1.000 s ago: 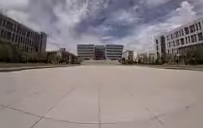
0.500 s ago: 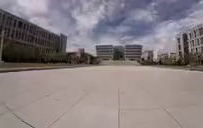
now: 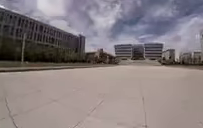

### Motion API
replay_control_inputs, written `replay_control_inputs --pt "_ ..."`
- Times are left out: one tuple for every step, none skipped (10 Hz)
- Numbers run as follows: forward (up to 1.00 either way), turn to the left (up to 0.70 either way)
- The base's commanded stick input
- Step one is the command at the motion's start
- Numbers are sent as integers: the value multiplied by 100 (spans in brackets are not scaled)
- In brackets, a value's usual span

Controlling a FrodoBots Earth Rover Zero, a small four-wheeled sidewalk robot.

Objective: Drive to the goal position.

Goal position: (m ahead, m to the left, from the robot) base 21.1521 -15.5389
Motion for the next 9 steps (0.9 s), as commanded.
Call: replay_control_inputs --pt "100 0" --pt "100 0" --pt "100 0" --pt "100 0" --pt "100 0" --pt "100 0" --pt "100 0" --pt "100 0" --pt "100 0"
